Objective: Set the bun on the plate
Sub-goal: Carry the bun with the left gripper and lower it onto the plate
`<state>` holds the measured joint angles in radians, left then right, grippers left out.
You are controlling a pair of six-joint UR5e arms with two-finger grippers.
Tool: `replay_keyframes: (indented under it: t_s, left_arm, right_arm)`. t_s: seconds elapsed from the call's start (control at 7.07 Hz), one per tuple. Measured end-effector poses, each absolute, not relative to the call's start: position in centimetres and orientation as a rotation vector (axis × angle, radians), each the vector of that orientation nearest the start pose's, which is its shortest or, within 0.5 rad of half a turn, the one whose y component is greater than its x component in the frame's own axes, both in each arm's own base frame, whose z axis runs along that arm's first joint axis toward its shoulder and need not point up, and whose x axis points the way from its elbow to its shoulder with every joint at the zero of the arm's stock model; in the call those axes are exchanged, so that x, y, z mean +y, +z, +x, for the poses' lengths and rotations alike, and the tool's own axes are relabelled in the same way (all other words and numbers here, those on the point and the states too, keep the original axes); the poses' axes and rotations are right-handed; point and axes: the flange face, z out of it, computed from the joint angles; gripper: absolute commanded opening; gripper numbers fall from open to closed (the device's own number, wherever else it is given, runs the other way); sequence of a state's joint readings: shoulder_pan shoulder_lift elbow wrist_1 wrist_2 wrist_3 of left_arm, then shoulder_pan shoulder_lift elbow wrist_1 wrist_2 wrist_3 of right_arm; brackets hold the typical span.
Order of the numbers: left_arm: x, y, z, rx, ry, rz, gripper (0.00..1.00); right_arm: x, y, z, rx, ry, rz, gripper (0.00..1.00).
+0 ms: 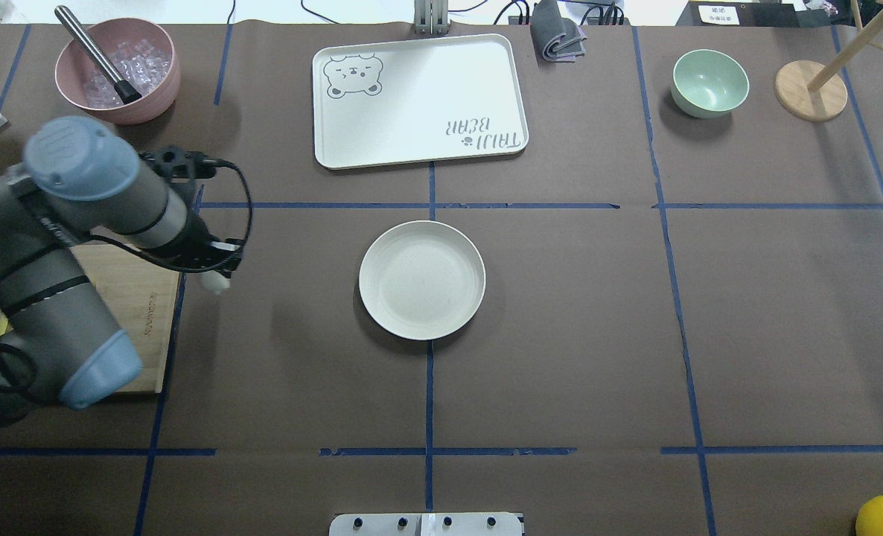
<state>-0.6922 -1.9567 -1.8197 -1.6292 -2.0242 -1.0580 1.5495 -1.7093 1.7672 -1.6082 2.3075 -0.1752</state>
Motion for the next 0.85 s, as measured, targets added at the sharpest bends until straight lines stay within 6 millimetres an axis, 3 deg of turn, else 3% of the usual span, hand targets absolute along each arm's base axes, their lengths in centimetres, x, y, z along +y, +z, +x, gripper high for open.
replay_keyframes:
  t_s: [0.42, 0.57, 0.71, 0.85]
  left_arm:
    - [-45.1, 20.1, 55.6, 0.829, -0.109, -0.027, 0.34]
    - [-44.6, 17.5, 59.8, 0.849, -0.130, -0.014, 0.34]
    - [-44.2, 16.9, 62.6, 0.867, -0.142, 0.003, 0.35]
    - [-43.9, 17.3, 64.2, 0.868, -0.145, 0.017, 0.54]
  right_arm:
    - [-43.6, 63.3, 5.7, -0.735, -0.194, 0.075, 1.00]
    - [-43.6, 63.4, 5.7, -0.736, -0.194, 0.073, 1.00]
    - [-43.6, 63.4, 5.7, -0.736, -0.193, 0.072, 1.00]
    - [-43.6, 63.5, 5.7, -0.736, -0.193, 0.071, 1.00]
